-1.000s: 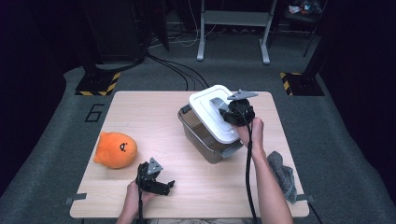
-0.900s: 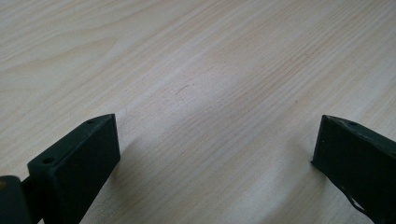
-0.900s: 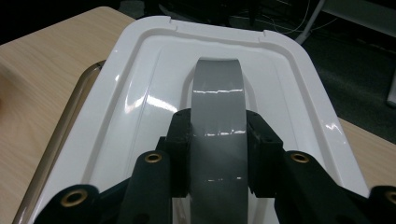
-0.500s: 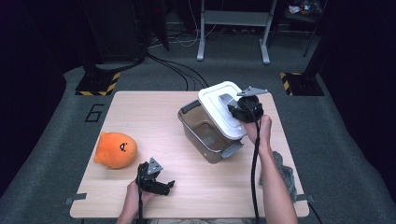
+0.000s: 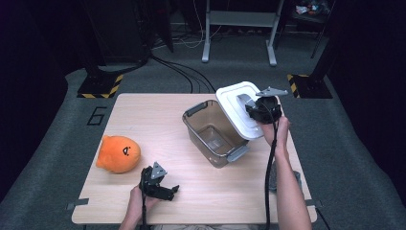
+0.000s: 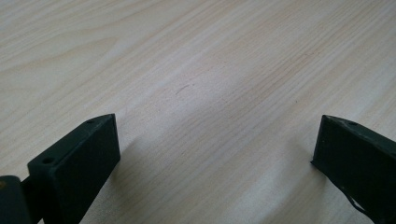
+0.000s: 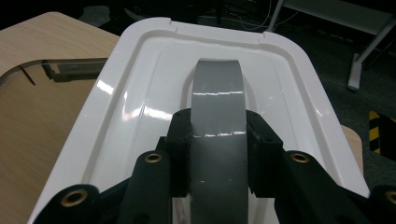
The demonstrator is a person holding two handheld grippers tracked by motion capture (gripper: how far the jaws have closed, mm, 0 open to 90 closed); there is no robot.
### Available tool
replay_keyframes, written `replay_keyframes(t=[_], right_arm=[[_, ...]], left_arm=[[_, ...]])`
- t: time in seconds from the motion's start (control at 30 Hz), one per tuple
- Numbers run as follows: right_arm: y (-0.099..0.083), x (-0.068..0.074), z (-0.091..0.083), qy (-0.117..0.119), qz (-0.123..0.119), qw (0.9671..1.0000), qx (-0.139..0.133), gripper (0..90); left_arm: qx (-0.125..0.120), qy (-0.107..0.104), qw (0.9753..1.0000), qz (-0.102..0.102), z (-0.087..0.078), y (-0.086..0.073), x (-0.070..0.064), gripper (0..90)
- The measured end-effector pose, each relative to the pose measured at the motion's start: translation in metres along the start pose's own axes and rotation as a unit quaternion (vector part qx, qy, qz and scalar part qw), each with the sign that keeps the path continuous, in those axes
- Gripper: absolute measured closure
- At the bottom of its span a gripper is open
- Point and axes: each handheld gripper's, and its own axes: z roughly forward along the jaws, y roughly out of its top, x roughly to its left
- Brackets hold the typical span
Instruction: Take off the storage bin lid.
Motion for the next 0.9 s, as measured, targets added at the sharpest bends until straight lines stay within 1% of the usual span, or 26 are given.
replay_keyframes(t=[0.03, 0.1, 0.3, 0.37, 0.4, 0.43, 0.53, 0.57, 0.6, 0.63, 0.9], right_arm=[[0.000, 0.000, 0.000, 0.000, 0.000, 1.0000, 0.000, 66.2], [-0.002, -0.006, -0.001, -0.007, 0.001, 1.0000, 0.000, 66.2], [-0.006, -0.018, -0.003, -0.019, 0.008, 0.9998, 0.000, 66.2], [-0.006, -0.020, -0.004, -0.021, 0.007, 0.9998, 0.001, 66.1], [-0.008, -0.025, -0.004, -0.026, 0.013, 0.9996, 0.001, 66.2], [-0.008, -0.025, -0.004, -0.026, 0.013, 0.9996, 0.001, 66.2], [-0.013, -0.034, -0.004, -0.034, 0.022, 0.9992, 0.003, 66.2], [-0.013, -0.034, -0.004, -0.034, 0.022, 0.9992, 0.003, 66.2], [-0.015, -0.039, -0.004, -0.038, 0.027, 0.9989, 0.002, 66.2], [-0.017, -0.041, -0.003, -0.040, 0.028, 0.9988, 0.003, 66.2], [-0.031, -0.057, 0.004, -0.055, 0.045, 0.9974, 0.011, 66.2]], left_arm=[[0.000, 0.000, 1.0000, 0.000, 0.000, 0.000, 0.000, 0.2], [0.000, 0.000, 1.0000, 0.000, 0.000, 0.000, 0.000, 0.2], [0.000, 0.000, 1.0000, 0.000, 0.000, 0.000, 0.000, 0.2], [0.000, 0.000, 1.0000, 0.000, 0.000, 0.000, 0.000, 0.2], [0.000, 0.000, 1.0000, 0.000, 0.000, 0.000, 0.000, 0.2], [0.000, 0.000, 1.0000, 0.000, 0.000, 0.000, 0.000, 0.2], [0.000, 0.000, 1.0000, 0.000, 0.000, 0.000, 0.000, 0.2], [0.000, 0.000, 1.0000, 0.000, 0.000, 0.000, 0.000, 0.2], [0.000, 0.000, 1.0000, 0.000, 0.000, 0.000, 0.000, 0.3], [0.000, 0.000, 1.0000, 0.000, 0.000, 0.000, 0.000, 0.2], [0.000, 0.000, 1.0000, 0.000, 0.000, 0.000, 0.000, 0.2]])
